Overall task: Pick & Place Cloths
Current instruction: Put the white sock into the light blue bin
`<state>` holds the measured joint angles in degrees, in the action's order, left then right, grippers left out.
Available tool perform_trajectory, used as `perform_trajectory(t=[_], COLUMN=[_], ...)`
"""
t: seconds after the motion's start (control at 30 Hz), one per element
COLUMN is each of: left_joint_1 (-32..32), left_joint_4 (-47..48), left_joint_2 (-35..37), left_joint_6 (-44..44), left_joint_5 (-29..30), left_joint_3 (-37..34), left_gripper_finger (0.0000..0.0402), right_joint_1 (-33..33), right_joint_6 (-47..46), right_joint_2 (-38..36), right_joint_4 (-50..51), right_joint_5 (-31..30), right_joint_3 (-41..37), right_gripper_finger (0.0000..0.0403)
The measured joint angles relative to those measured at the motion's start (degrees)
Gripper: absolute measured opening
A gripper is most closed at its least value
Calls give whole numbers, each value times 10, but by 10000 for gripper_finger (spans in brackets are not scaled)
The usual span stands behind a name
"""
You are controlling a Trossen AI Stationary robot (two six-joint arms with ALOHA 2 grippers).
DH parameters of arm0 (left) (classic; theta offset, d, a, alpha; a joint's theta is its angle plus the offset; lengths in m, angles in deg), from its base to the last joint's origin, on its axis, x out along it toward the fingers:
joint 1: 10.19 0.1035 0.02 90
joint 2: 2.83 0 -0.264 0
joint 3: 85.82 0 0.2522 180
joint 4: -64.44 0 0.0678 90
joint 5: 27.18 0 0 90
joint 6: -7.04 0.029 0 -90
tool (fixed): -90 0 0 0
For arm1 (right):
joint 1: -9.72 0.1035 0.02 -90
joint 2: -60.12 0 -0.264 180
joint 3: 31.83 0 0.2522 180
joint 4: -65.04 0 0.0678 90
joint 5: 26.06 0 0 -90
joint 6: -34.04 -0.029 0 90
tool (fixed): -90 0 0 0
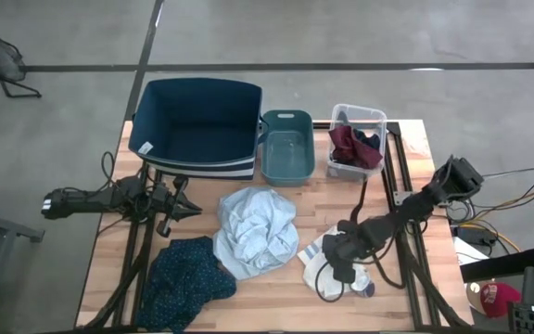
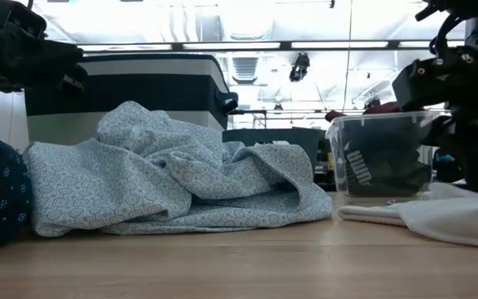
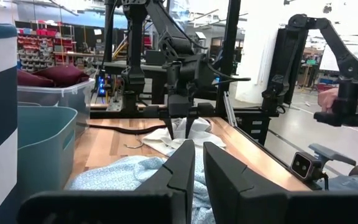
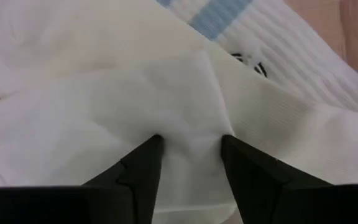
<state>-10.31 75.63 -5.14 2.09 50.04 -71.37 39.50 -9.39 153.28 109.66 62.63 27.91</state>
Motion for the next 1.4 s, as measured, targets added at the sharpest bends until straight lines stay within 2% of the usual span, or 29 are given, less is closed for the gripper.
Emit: perform_trajectory(t=[0.17,0.43,0.6,0.77,1.0,1.13,1.3,1.4], left_joint_1=[0,0,0,0,0,0,0,0], left_joint_4=[0,0,0,0,0,0,0,0], left_joint_2=[0,0,0,0,0,0,0,0], left_joint_6=[0,0,0,0,0,0,0,0], left_joint_5=[0,0,0,0,0,0,0,0], left_joint_3=[0,0,0,0,0,0,0,0], left_gripper_finger=[41,41,39,41,40,41,39,41], right_joint_1=[1,1,1,1,0,1,0,0], right_joint_6=[3,61,96,147,201,241,275,282], right_joint_2=[0,-27,-26,-26,-26,-26,-26,-26], right_joint_4=[9,4,5,41,124,134,140,143], right_joint_5=[-3,-6,-27,-76,-176,-247,-381,-497], right_joint_3=[9,49,87,133,223,262,297,314], right_gripper_finger=[120,17,13,13,13,13,13,13])
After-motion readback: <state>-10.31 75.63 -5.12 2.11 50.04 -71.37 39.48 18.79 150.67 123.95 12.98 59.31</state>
